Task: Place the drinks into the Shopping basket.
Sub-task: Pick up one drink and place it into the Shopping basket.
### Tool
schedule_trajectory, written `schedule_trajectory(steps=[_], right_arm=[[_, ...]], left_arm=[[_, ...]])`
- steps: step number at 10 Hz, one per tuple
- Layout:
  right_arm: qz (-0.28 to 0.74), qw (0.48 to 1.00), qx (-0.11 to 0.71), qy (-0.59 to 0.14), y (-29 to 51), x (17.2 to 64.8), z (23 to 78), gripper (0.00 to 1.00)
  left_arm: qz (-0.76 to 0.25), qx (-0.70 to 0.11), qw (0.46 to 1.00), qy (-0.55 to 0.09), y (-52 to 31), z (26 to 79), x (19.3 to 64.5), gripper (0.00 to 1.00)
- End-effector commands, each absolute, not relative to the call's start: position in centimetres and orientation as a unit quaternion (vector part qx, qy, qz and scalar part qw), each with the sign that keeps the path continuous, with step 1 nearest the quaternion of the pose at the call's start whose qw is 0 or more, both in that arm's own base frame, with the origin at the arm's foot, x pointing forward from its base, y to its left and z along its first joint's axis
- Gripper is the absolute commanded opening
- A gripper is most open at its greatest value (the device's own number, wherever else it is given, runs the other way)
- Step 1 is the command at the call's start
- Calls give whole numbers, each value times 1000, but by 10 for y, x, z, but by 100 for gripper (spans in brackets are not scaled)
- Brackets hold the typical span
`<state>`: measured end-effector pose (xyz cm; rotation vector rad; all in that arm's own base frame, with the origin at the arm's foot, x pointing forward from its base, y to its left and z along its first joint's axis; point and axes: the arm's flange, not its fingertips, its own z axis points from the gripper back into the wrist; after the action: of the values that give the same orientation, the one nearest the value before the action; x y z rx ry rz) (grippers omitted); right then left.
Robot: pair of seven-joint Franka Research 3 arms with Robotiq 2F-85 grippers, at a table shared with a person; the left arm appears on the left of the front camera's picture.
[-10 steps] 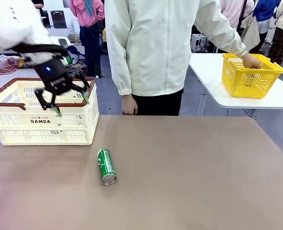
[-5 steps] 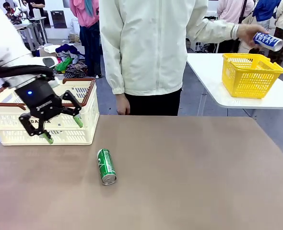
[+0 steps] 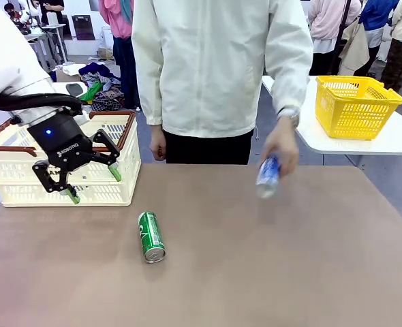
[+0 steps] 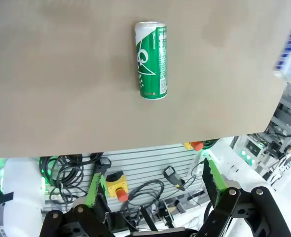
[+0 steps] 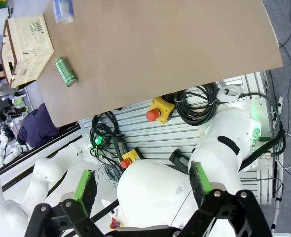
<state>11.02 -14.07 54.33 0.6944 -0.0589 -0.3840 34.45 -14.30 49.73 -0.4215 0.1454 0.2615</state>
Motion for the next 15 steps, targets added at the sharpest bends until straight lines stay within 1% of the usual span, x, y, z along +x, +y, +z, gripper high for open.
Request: schedule_trajectory(steps=[1, 2, 4, 5, 6, 7, 8, 9, 10, 12, 13, 14, 15], right_arm=[[-176, 922, 344, -34, -142, 100, 544, 100], [-176, 922, 344, -34, -142, 100, 544, 100], [-176, 922, 344, -34, -142, 100, 544, 100], [-176, 922, 344, -34, -142, 100, 544, 100], [-176, 922, 344, -34, -142, 100, 544, 100], [-176, 922, 344, -34, -142, 100, 544, 100], [-176, 922, 344, -34, -142, 100, 544, 100], [-176, 922, 344, -34, -142, 100, 544, 100], [-176, 922, 344, -34, -142, 100, 544, 100], [-176, 922, 344, -34, -142, 100, 544, 100], [-176, 922, 344, -34, -142, 100, 544, 100], [-176, 922, 344, -34, -142, 100, 544, 100], [-176, 922, 344, -34, -142, 100, 544, 100]], left_arm=[[115, -168, 977, 56, -179, 481, 331, 100], [123, -127, 983, 37, -204, 464, 326, 100], [114, -50, 992, -10, -230, 435, 318, 100], [99, -43, 994, -16, -230, 433, 312, 100], [41, -117, 992, -16, -192, 460, 293, 100], [-30, -170, 985, -26, -127, 489, 269, 100], [54, -115, 991, -50, -65, 500, 254, 100], [53, -154, 986, -29, -27, 498, 236, 100], [85, -171, 981, -34, -1, 487, 220, 100], [74, -231, 968, -65, 16, 472, 202, 100], [57, -248, 964, -79, 16, 471, 197, 100], [36, -254, 962, -91, 7, 476, 194, 100], [27, -242, 965, -94, -11, 483, 197, 100]])
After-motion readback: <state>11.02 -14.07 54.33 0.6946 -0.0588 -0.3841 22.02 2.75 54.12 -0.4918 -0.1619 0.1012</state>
